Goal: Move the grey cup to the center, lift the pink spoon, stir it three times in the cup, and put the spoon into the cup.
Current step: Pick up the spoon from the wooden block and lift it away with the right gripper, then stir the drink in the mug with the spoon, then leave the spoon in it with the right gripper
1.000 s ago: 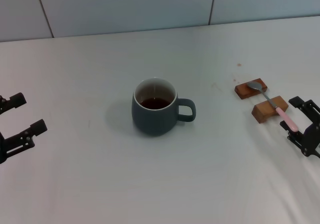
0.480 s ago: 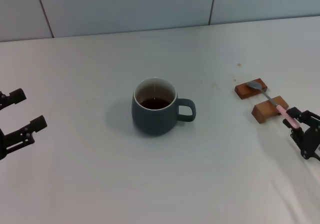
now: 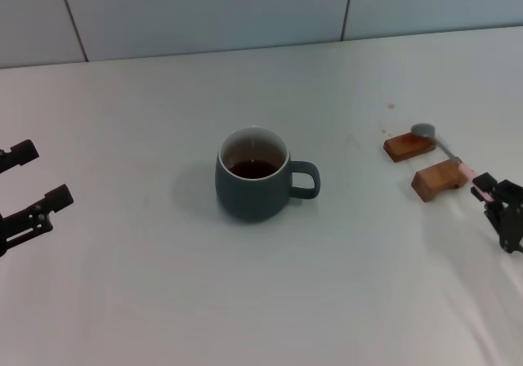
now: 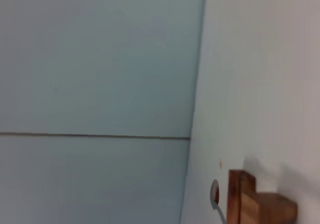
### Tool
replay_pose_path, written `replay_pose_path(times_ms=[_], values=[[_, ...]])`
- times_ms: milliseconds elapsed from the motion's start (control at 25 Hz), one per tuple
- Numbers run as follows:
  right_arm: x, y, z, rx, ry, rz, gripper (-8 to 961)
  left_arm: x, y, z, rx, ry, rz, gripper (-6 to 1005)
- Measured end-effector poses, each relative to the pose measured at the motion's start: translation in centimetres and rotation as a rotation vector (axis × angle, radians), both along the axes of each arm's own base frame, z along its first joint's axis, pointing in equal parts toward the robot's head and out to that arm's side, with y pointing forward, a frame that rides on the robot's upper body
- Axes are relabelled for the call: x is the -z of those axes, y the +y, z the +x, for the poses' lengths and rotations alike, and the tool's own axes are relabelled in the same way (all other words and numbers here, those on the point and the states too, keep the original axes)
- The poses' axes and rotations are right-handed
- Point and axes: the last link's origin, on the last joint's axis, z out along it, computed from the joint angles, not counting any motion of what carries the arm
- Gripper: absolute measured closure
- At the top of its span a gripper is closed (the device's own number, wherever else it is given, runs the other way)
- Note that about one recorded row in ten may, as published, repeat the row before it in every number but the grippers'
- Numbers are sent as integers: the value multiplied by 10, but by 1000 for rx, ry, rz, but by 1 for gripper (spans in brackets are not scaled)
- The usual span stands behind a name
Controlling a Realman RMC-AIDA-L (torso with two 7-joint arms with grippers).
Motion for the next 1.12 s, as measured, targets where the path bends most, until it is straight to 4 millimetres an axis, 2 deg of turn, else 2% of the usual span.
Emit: replay_pose_path(times_ms=[160, 360, 520, 720, 920, 1120], values=[[-9, 1, -3, -65, -163, 100, 839, -1, -2, 0, 3, -3, -1, 185], [-29, -2, -7, -140, -364, 283, 840, -1, -4, -1, 2, -7, -2, 185], [-54, -7, -17, -271, -549, 421, 840, 0, -5, -1, 6, -10, -4, 185], [-90, -12, -37, -516, -663, 547, 841, 0, -6, 0, 15, -10, -2, 185], [-130, -10, -53, -784, -678, 526, 841, 0, -6, 1, 25, -13, -3, 185], [-160, 6, -64, -954, -720, 372, 841, -2, -7, 2, 30, -20, 10, 185]])
